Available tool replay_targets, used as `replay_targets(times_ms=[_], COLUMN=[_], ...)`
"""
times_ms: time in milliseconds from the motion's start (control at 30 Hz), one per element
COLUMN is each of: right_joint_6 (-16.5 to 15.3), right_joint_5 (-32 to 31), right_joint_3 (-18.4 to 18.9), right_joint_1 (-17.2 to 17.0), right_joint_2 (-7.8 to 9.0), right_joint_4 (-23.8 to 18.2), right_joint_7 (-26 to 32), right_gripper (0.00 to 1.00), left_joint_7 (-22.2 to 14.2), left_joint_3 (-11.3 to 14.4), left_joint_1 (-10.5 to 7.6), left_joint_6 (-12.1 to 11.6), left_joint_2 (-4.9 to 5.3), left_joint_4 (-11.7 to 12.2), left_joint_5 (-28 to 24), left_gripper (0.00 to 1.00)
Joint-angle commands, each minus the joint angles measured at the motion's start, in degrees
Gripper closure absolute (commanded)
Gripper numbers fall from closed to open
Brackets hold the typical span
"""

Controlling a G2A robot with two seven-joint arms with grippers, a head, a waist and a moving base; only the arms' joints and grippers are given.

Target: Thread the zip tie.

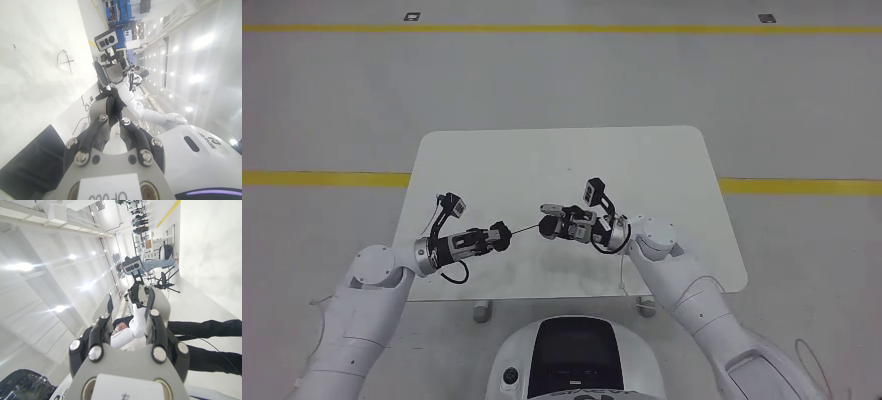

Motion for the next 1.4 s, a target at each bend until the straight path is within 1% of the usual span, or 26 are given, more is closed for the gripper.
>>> replay_targets(times_ms=[0,167,300,367,400,433,467,500,633,733,767,800,1000,1033,1067,1233,1367], right_joint_6=[0.23,0.32,0.36,0.35,0.35,0.36,0.37,0.43,0.91,1.39,1.51,1.58,1.47,1.26,1.07,-0.14,-0.48], right_joint_5=[-0.08,-0.42,-0.67,-0.66,-0.65,-0.65,-0.66,-0.66,-0.74,-0.74,-0.72,-0.71,-0.39,-0.19,0.03,1.99,2.24], right_joint_3=[-0.23,-0.83,-1.05,-1.12,-1.15,-1.19,-1.22,-1.27,-1.43,-1.57,-1.63,-1.68,-1.9,-1.84,-1.77,-1.16,-1.26], right_joint_1=[0.1,0.24,0.19,0.1,0.08,0.05,0.03,0.03,0.15,0.29,0.33,0.37,0.51,0.46,0.39,-0.21,-0.35], right_joint_2=[0.02,0.04,0.11,0.16,0.17,0.2,0.22,0.24,0.33,0.39,0.4,0.41,0.45,0.45,0.45,0.45,0.42], right_joint_4=[0.17,0.33,0.23,0.15,0.12,0.09,0.07,0.06,0.09,0.13,0.16,0.18,0.33,0.36,0.41,0.69,0.8], right_joint_7=[0.17,0.29,0.03,-0.05,-0.09,-0.1,-0.11,-0.05,0.14,0.26,0.29,0.3,0.04,-0.11,-0.24,-1.49,-2.08], right_gripper=[0.72,0.75,0.75,0.8,0.81,0.85,0.87,0.87,0.94,0.96,0.99,1.0,1.0,1.0,1.0,1.0,1.0], left_joint_7=[0.0,0.0,0.0,0.0,0.0,0.0,0.0,0.0,0.0,0.0,0.0,0.0,0.0,0.0,0.0,0.0,0.0], left_joint_3=[0.0,0.0,0.0,0.0,0.0,0.0,0.0,0.0,0.0,0.0,0.0,0.0,0.0,0.0,0.0,0.0,0.0], left_joint_1=[0.0,0.0,0.0,0.0,0.0,0.0,0.0,0.0,0.0,0.0,0.0,0.0,0.0,0.0,0.0,0.0,0.0], left_joint_6=[0.0,0.0,0.0,0.0,0.0,0.0,0.0,0.0,0.0,0.0,0.0,0.0,0.0,0.0,0.0,0.0,0.0], left_joint_2=[0.0,0.0,0.0,0.0,0.0,0.0,0.0,0.0,0.0,0.0,0.0,0.0,0.0,0.0,0.0,0.0,0.0], left_joint_4=[0.0,0.0,0.0,0.0,0.0,0.0,0.0,0.0,0.0,0.0,0.0,0.0,0.0,0.0,0.0,0.0,0.0], left_joint_5=[0.0,0.0,0.0,0.0,0.0,0.0,0.0,0.0,0.0,0.0,0.0,0.0,0.0,0.0,0.0,0.0,0.0], left_gripper=[1.0,1.0,1.0,1.0,1.0,1.0,1.0,1.0,1.0,1.0,1.0,1.0,1.0,0.69,0.0,0.0,0.0])
